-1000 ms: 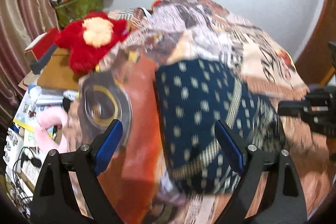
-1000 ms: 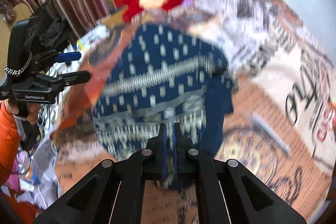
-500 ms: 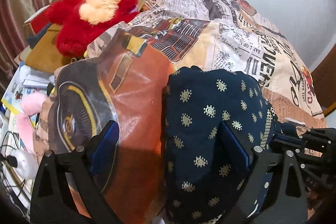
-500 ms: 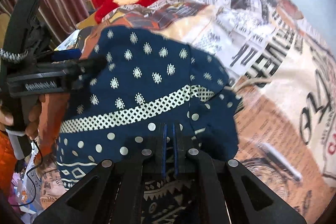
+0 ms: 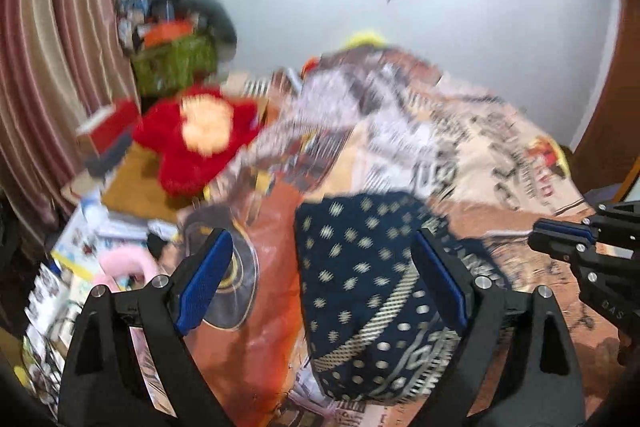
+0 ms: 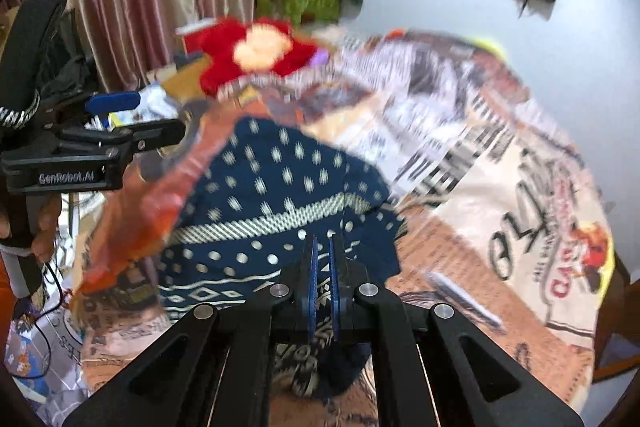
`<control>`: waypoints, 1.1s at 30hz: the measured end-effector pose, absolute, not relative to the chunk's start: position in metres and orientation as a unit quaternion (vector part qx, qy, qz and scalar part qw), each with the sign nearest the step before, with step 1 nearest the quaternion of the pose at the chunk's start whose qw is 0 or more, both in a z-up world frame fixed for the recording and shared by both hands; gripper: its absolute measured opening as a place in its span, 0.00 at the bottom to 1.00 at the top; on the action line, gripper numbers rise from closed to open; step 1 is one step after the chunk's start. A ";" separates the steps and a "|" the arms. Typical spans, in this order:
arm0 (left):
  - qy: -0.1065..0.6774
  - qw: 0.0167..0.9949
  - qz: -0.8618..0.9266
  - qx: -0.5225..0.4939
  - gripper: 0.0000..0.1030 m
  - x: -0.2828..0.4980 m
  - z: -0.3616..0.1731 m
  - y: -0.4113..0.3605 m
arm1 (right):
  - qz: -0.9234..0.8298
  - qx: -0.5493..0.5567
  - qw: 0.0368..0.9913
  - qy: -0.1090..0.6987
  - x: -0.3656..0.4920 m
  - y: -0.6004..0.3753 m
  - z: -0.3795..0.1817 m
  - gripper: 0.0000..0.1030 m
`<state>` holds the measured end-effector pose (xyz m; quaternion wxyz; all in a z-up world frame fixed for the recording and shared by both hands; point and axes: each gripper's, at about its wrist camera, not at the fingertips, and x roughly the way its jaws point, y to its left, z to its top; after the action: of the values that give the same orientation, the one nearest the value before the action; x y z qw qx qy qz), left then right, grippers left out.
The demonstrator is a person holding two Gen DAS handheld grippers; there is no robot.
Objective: Fold large clothes
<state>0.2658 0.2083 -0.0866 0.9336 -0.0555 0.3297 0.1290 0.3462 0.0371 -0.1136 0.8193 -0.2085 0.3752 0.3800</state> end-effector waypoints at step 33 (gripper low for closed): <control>0.083 0.990 0.108 -0.045 0.89 0.056 0.031 0.080 | 0.364 -0.007 0.925 0.111 0.114 -0.123 0.054 0.02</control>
<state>0.0562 0.0802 0.0310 0.9897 -0.0451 0.0828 0.1079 0.1139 -0.1234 0.0544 0.9246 -0.0070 0.1108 0.3645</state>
